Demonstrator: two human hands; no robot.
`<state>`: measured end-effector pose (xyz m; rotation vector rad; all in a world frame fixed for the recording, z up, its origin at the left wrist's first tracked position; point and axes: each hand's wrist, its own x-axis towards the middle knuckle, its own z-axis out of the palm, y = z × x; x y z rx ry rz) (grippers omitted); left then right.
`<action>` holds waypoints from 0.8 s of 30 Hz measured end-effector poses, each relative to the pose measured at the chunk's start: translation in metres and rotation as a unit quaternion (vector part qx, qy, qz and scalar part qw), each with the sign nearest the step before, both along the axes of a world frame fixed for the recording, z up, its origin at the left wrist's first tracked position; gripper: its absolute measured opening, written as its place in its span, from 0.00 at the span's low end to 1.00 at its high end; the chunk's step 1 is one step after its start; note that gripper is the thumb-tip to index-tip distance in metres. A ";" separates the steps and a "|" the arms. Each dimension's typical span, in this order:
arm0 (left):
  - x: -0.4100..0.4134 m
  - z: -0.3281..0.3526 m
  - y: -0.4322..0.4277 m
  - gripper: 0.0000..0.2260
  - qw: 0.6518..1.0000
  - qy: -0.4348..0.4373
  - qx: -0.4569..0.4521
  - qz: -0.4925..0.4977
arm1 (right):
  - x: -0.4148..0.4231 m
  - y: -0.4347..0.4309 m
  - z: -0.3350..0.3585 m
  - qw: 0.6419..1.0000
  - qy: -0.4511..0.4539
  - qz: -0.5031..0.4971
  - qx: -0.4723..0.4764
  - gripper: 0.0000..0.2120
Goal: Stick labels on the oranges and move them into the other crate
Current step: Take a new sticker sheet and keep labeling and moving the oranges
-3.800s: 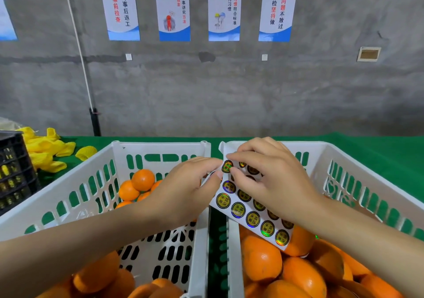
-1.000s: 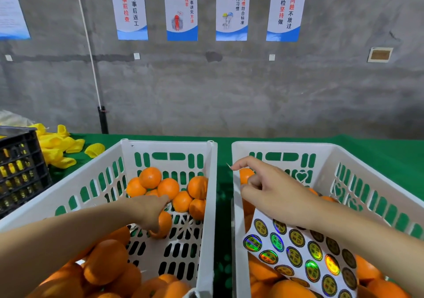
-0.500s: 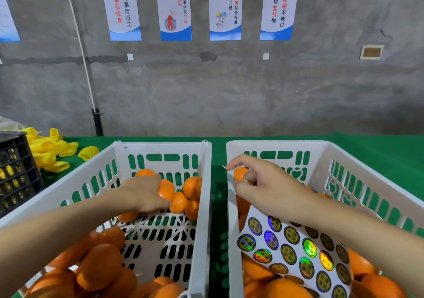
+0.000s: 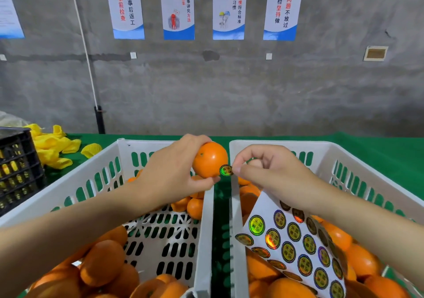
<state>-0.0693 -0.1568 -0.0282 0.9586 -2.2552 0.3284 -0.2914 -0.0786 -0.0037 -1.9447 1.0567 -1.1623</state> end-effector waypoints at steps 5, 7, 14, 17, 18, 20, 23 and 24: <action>0.002 0.004 0.007 0.35 1.000 -0.017 0.001 -0.023 | 0.002 0.000 0.000 0.999 -0.022 0.005 0.042 0.06; 0.001 0.004 0.011 0.36 0.999 -0.027 0.001 -0.035 | 0.001 -0.002 0.000 0.999 -0.005 -0.018 0.032 0.05; -0.003 0.004 0.018 0.37 0.998 -0.025 0.056 -0.031 | 0.000 -0.007 -0.006 0.998 0.005 -0.066 -0.001 0.03; -0.003 0.005 0.018 0.37 0.997 -0.038 0.046 -0.038 | 0.000 -0.009 -0.010 0.996 0.010 -0.082 -0.024 0.06; -0.003 0.006 0.019 0.37 0.997 -0.044 0.039 -0.042 | 0.000 -0.010 -0.011 0.996 0.012 -0.085 -0.029 0.08; -0.003 0.007 0.019 0.36 0.997 -0.053 0.018 -0.052 | -0.001 -0.009 -0.011 0.996 0.009 -0.087 -0.023 0.14; -0.005 0.008 0.021 0.35 0.996 -0.056 -0.015 -0.072 | -0.002 -0.009 -0.010 0.997 0.002 -0.075 -0.016 0.22; -0.005 0.008 0.022 0.35 0.995 -0.054 -0.020 -0.078 | -0.002 -0.009 -0.010 0.997 -0.001 -0.071 -0.020 0.22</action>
